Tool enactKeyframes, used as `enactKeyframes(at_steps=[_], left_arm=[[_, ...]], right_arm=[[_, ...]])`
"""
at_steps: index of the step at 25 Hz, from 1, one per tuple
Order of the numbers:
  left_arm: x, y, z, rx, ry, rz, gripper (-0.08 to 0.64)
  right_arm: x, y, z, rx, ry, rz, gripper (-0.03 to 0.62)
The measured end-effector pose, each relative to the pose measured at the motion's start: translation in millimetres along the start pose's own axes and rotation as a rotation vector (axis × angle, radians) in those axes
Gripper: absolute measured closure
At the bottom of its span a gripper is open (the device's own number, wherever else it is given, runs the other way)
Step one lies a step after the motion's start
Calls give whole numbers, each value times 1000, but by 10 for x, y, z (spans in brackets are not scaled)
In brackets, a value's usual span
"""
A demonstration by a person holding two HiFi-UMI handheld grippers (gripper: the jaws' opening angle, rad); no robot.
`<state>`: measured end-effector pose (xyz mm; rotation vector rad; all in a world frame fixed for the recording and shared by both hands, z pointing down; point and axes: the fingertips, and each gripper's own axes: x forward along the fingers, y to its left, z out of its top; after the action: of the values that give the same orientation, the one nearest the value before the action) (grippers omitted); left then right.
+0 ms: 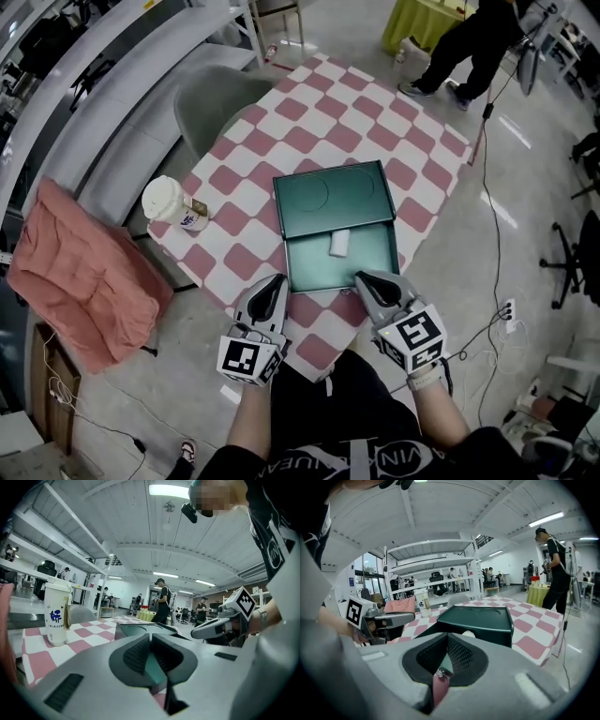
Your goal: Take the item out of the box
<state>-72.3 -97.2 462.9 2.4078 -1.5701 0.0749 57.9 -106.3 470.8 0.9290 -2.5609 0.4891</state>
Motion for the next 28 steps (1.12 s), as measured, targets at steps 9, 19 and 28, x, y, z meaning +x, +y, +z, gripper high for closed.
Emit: enactKeyframes(at_steps=[9, 19, 28], left_arm=[[256, 79, -12, 44, 48, -123, 538], [376, 268, 26, 57, 46, -149, 538], [450, 390, 54, 65, 55, -185, 538]], right_arm=[[329, -106, 64, -14, 116, -110, 588], [670, -250, 5, -72, 271, -179, 564], [949, -378, -79, -3, 367, -211, 431]])
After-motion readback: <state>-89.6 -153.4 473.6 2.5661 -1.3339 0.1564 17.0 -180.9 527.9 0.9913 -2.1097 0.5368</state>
